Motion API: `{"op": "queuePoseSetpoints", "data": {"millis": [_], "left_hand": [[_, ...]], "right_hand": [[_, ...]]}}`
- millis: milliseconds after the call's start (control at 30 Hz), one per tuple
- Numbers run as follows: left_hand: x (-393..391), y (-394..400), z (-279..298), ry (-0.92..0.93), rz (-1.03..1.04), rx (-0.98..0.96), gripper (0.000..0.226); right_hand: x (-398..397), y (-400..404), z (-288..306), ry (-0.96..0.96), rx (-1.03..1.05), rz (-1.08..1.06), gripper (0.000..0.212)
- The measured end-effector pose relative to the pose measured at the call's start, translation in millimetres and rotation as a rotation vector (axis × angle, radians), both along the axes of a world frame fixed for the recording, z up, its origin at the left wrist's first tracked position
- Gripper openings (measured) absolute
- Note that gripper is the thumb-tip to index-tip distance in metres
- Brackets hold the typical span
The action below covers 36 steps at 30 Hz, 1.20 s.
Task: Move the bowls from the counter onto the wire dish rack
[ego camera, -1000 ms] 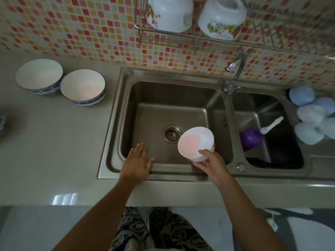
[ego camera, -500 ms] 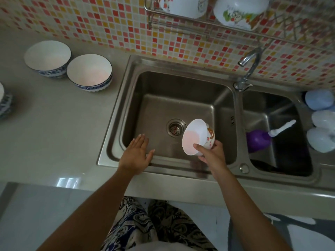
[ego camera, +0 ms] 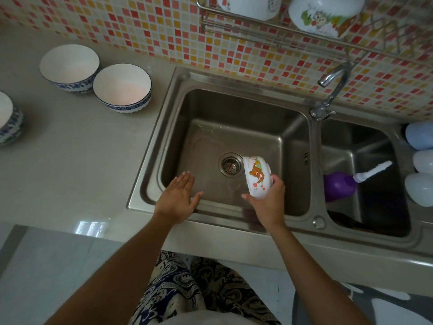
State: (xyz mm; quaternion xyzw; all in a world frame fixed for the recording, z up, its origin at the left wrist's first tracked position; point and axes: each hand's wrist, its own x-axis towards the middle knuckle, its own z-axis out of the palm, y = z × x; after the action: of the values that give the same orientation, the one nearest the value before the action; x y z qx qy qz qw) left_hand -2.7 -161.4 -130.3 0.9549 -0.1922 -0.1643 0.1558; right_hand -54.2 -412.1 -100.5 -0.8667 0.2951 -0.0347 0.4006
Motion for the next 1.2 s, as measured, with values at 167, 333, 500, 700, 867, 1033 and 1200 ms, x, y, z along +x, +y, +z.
{"op": "queuePoseSetpoints", "data": {"millis": [167, 333, 500, 700, 867, 1033, 1200], "left_hand": [[-1, 0, 1, -0.008, 0.007, 0.000, 0.078], [-1, 0, 0, -0.018, 0.014, -0.014, 0.074], [-3, -1, 5, -0.004, 0.022, -0.011, 0.069], [-2, 0, 10, 0.055, 0.009, 0.001, 0.067], [1, 0, 17, 0.159, -0.040, -0.007, 0.072], [33, 2, 39, 0.011, -0.043, -0.064, 0.116], [89, -4, 87, -0.138, -0.056, -0.177, 0.105]], "right_hand": [[-4, 1, -3, -0.041, -0.430, 0.286, 0.091], [-10, -3, -12, -0.030, -0.771, 0.432, 0.075], [-12, -1, -10, -0.033, -0.811, 0.382, 0.074], [-7, 17, 1, 0.021, -0.556, 0.280, 0.085], [8, 36, 29, 0.019, -0.012, -0.058, 0.091], [28, 37, 58, -0.058, 0.429, -0.332, 0.079], [41, 36, 90, -0.175, 1.007, -0.471, 0.056]]}}
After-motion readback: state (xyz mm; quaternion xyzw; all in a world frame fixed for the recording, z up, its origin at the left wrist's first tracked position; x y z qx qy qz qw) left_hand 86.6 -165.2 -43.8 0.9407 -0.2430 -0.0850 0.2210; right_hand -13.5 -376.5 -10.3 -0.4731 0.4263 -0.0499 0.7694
